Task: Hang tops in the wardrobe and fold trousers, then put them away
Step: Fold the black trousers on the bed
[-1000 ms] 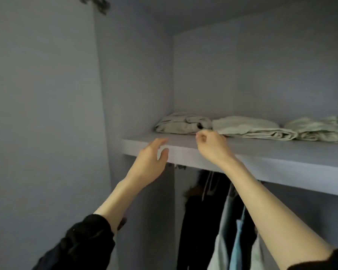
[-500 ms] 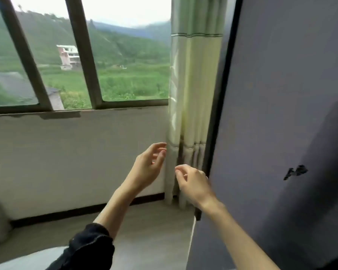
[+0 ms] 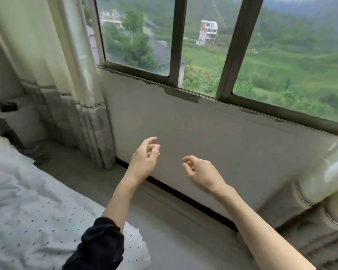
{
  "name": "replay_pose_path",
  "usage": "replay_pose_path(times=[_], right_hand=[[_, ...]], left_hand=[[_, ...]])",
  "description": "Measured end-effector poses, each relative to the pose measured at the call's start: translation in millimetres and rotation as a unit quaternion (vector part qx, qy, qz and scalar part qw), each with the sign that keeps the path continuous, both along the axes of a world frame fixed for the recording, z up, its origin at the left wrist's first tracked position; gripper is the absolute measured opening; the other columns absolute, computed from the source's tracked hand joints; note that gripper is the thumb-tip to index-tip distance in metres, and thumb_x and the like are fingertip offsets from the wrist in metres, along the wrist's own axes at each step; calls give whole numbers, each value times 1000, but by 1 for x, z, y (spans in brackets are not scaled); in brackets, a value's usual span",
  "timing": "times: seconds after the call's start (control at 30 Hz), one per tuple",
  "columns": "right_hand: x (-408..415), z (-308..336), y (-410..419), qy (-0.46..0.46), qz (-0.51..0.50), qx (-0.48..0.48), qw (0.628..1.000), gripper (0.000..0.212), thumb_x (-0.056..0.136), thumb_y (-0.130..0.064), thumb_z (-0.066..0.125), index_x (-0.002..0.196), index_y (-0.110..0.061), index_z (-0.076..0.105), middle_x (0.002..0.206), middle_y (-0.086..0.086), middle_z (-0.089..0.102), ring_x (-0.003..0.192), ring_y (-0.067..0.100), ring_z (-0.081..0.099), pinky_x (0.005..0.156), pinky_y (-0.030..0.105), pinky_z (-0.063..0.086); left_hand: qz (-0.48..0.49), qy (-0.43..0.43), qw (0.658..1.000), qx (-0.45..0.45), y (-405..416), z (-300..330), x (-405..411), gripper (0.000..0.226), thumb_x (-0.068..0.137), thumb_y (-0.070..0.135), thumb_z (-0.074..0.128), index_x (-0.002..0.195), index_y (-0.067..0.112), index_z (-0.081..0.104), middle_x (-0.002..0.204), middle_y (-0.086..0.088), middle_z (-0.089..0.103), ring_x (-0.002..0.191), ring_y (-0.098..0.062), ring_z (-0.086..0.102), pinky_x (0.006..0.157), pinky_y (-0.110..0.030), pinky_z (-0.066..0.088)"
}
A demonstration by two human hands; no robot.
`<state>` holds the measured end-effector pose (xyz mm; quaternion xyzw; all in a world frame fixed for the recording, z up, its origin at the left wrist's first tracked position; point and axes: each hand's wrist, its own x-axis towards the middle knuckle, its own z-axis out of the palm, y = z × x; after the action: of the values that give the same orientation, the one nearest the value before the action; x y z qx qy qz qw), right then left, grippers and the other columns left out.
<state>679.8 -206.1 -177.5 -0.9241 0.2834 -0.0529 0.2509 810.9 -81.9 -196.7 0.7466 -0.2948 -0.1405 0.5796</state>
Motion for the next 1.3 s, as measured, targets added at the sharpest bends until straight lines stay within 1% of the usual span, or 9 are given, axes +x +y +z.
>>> replay_pose_path(times=[0.2, 0.37, 0.43, 0.6, 0.87, 0.93, 1.07, 1.2, 1.3], right_hand=[[126, -3, -45, 41, 150, 7, 988, 35, 99, -31, 39, 130, -20, 50, 125, -1, 60, 116, 22, 54, 96, 34, 44], [247, -20, -32, 27, 286, 19, 958, 34, 98, -31, 40, 128, -21, 51, 119, -4, 63, 113, 21, 55, 93, 31, 43], [290, -26, -27, 13, 314, 8, 949, 32, 98, -31, 41, 126, -21, 53, 114, -5, 65, 110, 22, 56, 91, 32, 44], [406, -41, -18, 26, 381, -5, 924, 33, 98, -31, 40, 127, -22, 52, 117, -6, 65, 111, 22, 56, 92, 32, 44], [601, -34, 22, 15, 502, -6, 865, 33, 97, -31, 42, 126, -20, 53, 112, -4, 67, 109, 22, 59, 90, 31, 45], [655, -38, 43, 19, 534, 7, 845, 33, 97, -31, 42, 126, -20, 53, 114, -4, 67, 109, 22, 59, 91, 31, 44], [759, -45, 97, 20, 600, 26, 799, 31, 97, -29, 44, 125, -19, 54, 115, 0, 67, 108, 26, 59, 91, 32, 45], [858, -43, 151, 29, 644, 73, 761, 31, 96, -27, 45, 124, -20, 56, 110, -1, 68, 103, 24, 60, 88, 28, 44], [924, -34, 188, 42, 659, 111, 742, 32, 97, -28, 44, 126, -21, 55, 112, 0, 66, 100, 20, 61, 84, 25, 43]], left_hand=[[124, 36, 991, 41, 10, -8, 80, 36, 98, 23, 43, 134, 26, 43, 115, 8, 59, 102, -13, 61, 95, -34, 47], [307, 68, 947, 62, 63, -23, 157, 34, 99, 22, 42, 133, 22, 45, 114, 3, 60, 101, -14, 61, 94, -34, 47], [349, 79, 932, 52, 68, -29, 188, 33, 99, 21, 42, 132, 21, 46, 116, 2, 60, 98, -12, 62, 93, -35, 48], [350, 94, 930, 55, 55, -43, 276, 34, 99, 23, 40, 134, 22, 44, 118, 2, 58, 101, -12, 60, 92, -31, 47], [429, 118, 891, 88, 96, -59, 403, 32, 99, 28, 41, 130, 25, 48, 115, 7, 59, 104, -12, 60, 83, -23, 46], [458, 128, 875, 91, 116, -68, 437, 28, 99, 30, 42, 125, 28, 50, 117, 8, 58, 108, -13, 59, 81, -21, 43], [517, 125, 841, 94, 157, -77, 516, 19, 99, 29, 42, 115, 36, 48, 117, 6, 58, 110, -16, 59, 92, -27, 45], [579, 113, 803, 86, 189, -75, 597, 26, 99, 28, 43, 124, 26, 52, 120, 3, 57, 106, -14, 60, 82, -18, 43], [597, 120, 789, 79, 205, -69, 644, 25, 99, 27, 44, 123, 26, 52, 117, 4, 58, 106, -13, 59, 87, -20, 42]])
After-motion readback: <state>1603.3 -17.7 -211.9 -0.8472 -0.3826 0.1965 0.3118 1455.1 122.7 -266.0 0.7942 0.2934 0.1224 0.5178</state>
